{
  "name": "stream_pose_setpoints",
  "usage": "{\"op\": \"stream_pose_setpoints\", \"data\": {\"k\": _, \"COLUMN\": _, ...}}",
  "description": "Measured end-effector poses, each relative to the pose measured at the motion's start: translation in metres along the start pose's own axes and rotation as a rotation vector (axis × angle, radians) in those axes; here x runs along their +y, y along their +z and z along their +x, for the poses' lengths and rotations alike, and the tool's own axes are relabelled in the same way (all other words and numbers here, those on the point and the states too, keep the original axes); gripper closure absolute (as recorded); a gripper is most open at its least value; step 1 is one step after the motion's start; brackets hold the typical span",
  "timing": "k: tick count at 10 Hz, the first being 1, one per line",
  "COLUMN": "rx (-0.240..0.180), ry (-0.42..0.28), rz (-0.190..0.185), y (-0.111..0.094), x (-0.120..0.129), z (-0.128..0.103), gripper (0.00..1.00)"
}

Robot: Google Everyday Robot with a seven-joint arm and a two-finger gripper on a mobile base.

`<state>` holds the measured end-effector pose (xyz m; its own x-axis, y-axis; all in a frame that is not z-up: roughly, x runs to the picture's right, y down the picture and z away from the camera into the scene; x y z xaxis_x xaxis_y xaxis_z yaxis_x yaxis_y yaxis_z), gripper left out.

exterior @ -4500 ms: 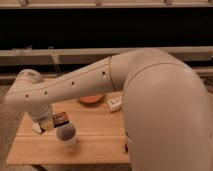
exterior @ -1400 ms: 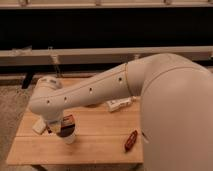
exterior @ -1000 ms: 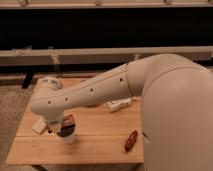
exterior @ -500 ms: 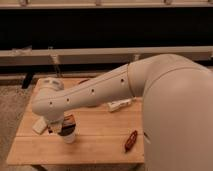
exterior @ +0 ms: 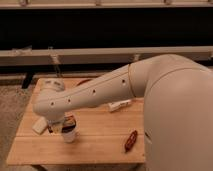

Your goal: Place the eraser in the ceramic cup

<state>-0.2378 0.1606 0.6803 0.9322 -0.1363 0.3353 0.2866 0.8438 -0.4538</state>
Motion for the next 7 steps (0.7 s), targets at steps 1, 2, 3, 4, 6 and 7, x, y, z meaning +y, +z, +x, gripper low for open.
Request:
{"op": "stream_pose_setpoints", "data": {"k": 1, "rx": -0.001, "ry": 0.005, "rz": 0.004, "y": 0.0021, "x": 0.001, "z": 0.0021, "gripper": 0.45}}
{"op": "stream_pose_setpoints", "data": {"k": 2, "rx": -0.003, "ry": 0.009, "rz": 0.009, "y": 0.004, "x": 0.0017, "z": 0.0033, "gripper": 0.52}}
{"op": "stream_pose_setpoints", "data": {"k": 3, "rx": -0.003, "ry": 0.013, "rz": 0.011, "y": 0.0047, "x": 0.0021, "z": 0.0044, "gripper": 0.63}}
{"op": "stream_pose_setpoints", "data": {"k": 4, "rx": -0.004, "ry": 0.016, "rz": 0.013, "y": 0.0051, "x": 0.002, "z": 0.0047, "gripper": 0.66}}
{"op": "stream_pose_setpoints", "data": {"k": 6, "rx": -0.007, "ry": 0.027, "rz": 0.019, "y": 0.0077, "x": 0.0044, "z": 0.0102, "gripper": 0.67}}
{"op": "stream_pose_setpoints", "data": {"k": 7, "rx": -0.008, "ry": 0.03, "rz": 0.021, "y": 0.0085, "x": 0.0055, "z": 0.0117, "gripper": 0.67}}
